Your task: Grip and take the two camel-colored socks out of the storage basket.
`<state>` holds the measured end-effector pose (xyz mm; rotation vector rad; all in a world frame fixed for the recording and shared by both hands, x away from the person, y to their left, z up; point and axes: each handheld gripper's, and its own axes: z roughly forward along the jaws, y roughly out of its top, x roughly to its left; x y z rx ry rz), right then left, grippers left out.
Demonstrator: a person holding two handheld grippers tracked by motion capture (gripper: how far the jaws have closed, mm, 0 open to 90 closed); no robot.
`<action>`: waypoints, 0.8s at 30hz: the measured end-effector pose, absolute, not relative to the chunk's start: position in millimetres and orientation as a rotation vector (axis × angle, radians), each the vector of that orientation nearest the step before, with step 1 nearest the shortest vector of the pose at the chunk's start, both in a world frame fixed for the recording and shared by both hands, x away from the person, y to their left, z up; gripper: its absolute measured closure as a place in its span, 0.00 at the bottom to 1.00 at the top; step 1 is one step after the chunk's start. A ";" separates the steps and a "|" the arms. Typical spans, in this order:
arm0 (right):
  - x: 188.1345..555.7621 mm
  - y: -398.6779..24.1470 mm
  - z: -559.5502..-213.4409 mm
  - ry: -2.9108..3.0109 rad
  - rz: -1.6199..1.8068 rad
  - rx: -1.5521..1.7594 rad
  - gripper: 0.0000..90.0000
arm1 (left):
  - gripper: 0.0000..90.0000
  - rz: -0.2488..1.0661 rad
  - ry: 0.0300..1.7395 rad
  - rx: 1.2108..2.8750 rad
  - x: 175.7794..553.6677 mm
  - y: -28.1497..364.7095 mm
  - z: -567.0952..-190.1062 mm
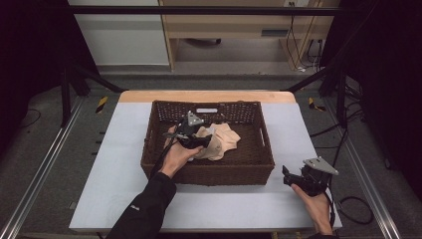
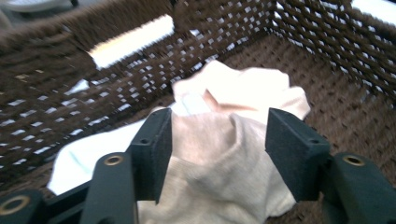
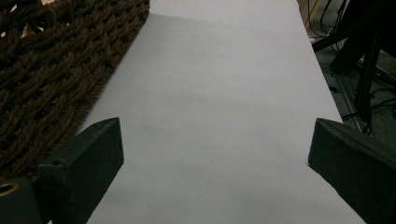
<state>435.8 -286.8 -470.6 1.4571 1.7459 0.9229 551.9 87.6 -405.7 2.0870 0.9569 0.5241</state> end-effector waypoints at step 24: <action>435.4 -287.1 -470.2 1.757 0.920 1.477 0.05 | 0.94 0.367 0.931 2.156 549.9 88.1 -405.9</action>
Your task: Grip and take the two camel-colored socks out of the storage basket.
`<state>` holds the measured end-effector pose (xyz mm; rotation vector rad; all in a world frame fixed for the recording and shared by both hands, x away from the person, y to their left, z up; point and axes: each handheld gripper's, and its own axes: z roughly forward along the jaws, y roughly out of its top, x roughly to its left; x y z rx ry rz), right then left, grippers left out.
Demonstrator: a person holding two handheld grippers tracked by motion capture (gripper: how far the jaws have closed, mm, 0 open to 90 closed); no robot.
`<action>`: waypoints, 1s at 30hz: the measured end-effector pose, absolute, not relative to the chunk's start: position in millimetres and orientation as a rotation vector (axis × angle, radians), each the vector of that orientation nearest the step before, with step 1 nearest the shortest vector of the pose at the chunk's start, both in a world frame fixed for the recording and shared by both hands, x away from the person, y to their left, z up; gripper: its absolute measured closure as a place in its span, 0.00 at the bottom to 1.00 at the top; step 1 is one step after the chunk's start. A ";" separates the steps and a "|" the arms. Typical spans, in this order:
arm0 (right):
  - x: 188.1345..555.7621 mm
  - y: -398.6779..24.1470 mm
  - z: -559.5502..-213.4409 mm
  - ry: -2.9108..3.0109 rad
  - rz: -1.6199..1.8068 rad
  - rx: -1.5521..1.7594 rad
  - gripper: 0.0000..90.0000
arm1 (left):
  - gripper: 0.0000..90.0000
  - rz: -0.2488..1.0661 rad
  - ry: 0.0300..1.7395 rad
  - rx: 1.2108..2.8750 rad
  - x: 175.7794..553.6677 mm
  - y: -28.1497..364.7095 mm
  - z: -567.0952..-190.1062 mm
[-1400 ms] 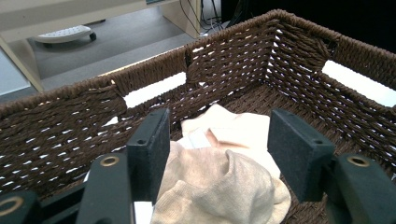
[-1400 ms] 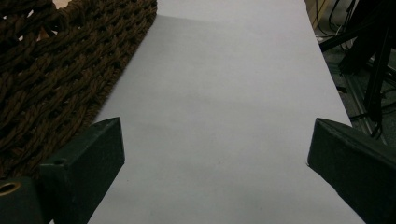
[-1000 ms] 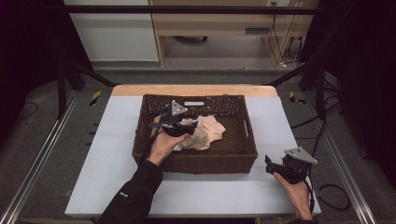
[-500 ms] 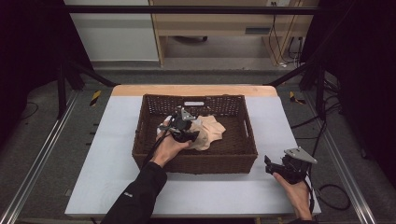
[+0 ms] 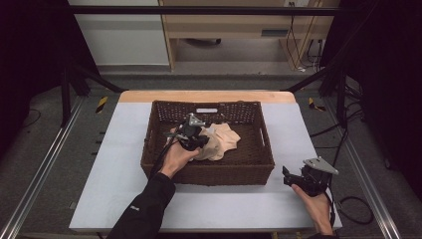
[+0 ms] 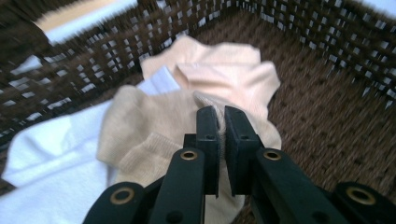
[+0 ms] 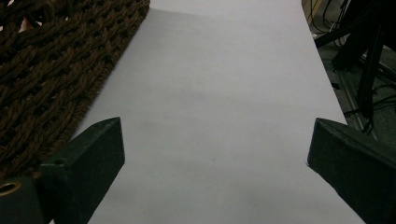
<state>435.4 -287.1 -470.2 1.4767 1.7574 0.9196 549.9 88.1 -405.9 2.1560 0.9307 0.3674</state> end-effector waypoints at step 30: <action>432.9 -290.2 -467.7 1.728 0.938 1.478 0.05 | 0.94 0.527 0.760 1.807 473.1 130.9 -290.6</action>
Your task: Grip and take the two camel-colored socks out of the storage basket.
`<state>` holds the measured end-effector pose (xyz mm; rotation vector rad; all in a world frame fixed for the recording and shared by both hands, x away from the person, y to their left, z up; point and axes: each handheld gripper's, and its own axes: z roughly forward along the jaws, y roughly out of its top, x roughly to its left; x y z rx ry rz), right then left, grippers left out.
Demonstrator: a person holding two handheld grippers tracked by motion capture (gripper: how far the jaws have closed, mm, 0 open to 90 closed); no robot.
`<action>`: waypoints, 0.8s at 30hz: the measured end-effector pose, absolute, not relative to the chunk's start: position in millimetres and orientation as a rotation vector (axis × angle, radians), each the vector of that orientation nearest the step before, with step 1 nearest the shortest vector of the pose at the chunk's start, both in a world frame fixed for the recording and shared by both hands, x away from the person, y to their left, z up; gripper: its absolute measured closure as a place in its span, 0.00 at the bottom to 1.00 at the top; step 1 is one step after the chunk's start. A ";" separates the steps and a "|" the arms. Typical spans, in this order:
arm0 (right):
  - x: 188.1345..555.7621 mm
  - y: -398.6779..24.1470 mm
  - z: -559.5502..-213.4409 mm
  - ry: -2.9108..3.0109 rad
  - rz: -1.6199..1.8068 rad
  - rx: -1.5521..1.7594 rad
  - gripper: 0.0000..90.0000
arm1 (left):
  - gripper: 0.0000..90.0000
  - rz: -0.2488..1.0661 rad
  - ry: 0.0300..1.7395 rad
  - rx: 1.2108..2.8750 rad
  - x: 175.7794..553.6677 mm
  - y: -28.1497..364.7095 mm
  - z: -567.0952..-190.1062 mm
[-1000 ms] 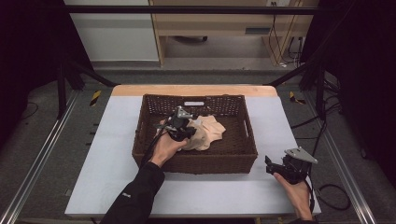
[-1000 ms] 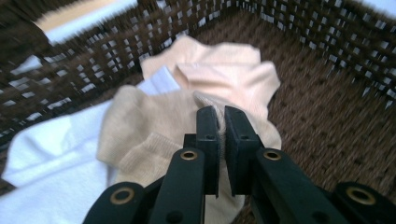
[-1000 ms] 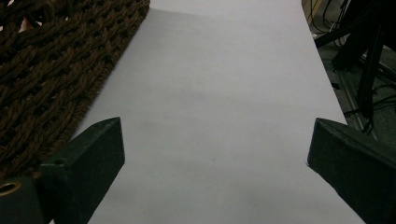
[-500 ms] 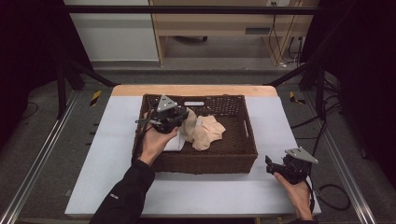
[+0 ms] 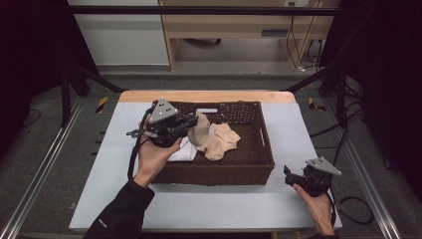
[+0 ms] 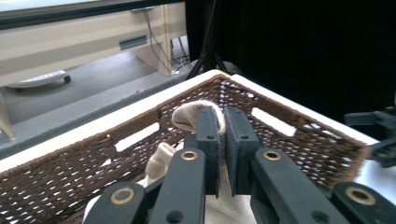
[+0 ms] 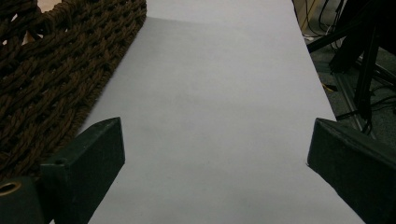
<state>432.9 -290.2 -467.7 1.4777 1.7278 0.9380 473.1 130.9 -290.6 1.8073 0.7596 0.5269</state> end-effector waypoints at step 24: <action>430.1 -290.4 -466.8 1.727 0.947 1.477 0.05 | 0.94 0.491 0.606 1.799 373.9 158.1 -288.5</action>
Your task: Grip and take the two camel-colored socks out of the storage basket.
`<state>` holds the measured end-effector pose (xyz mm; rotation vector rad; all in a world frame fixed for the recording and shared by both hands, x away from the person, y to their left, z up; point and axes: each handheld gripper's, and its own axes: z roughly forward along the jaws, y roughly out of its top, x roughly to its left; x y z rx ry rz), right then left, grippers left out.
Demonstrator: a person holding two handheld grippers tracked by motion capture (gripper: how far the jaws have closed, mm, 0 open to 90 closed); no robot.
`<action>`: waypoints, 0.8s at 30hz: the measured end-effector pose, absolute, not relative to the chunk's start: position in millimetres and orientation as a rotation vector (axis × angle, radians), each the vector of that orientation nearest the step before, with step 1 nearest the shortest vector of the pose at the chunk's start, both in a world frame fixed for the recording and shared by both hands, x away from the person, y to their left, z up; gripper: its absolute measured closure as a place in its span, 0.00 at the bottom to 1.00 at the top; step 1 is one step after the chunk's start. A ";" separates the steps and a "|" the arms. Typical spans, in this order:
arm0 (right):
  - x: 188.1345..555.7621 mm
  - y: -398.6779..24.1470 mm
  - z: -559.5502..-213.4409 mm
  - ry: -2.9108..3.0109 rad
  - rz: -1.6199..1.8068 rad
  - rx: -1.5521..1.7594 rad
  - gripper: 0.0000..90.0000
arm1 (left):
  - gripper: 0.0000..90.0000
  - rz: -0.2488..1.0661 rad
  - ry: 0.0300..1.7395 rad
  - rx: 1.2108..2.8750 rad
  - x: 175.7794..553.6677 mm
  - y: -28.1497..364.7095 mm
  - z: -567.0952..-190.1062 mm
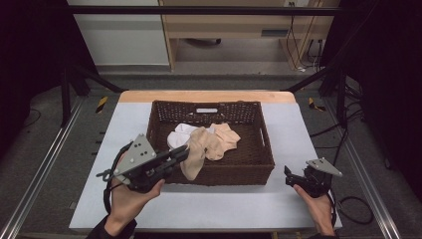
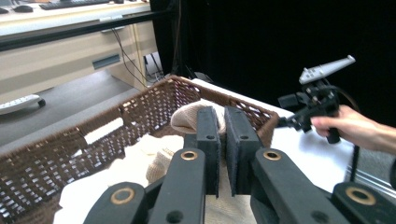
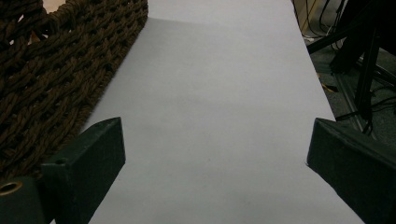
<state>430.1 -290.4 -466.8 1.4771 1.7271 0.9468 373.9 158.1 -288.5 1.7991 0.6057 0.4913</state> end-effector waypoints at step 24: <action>429.3 -290.1 -467.8 1.736 0.942 1.478 0.05 | 0.94 0.287 0.675 2.039 356.3 142.8 -387.0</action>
